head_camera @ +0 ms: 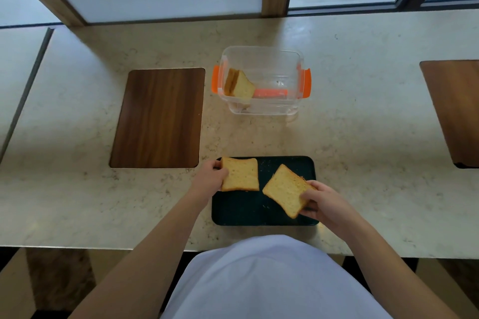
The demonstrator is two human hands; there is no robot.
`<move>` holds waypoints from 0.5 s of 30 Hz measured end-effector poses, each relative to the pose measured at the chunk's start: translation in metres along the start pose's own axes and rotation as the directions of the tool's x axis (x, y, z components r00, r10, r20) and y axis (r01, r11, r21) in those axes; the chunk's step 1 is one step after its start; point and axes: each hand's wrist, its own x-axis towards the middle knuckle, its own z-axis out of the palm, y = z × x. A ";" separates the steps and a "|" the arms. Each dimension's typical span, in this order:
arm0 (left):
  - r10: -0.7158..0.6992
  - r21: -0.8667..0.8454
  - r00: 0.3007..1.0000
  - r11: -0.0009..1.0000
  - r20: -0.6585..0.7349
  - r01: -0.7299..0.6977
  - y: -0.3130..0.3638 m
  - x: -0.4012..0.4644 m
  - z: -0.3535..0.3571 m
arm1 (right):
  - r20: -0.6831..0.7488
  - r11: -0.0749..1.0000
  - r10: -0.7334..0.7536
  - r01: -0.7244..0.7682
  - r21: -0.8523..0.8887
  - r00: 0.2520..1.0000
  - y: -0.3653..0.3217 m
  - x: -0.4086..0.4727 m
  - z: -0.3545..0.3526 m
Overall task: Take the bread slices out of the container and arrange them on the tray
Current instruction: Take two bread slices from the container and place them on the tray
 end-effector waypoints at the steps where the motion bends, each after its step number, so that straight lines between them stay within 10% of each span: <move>1: 0.005 0.014 1.000 1.000 -0.002 -0.005 -0.001 0.000 -0.001 | 0.002 1.000 0.001 -0.001 -0.007 1.000 -0.001 0.001 0.002; 8: 0.285 0.332 0.940 0.919 -0.190 -0.212 -0.012 -0.005 -0.008 | 0.096 0.993 0.023 -0.012 -0.116 0.995 -0.013 0.018 0.028; 15: 0.269 0.275 0.958 0.933 -0.102 -0.233 -0.030 -0.025 -0.006 | 0.211 0.911 0.095 0.001 -0.413 0.973 -0.017 0.042 0.074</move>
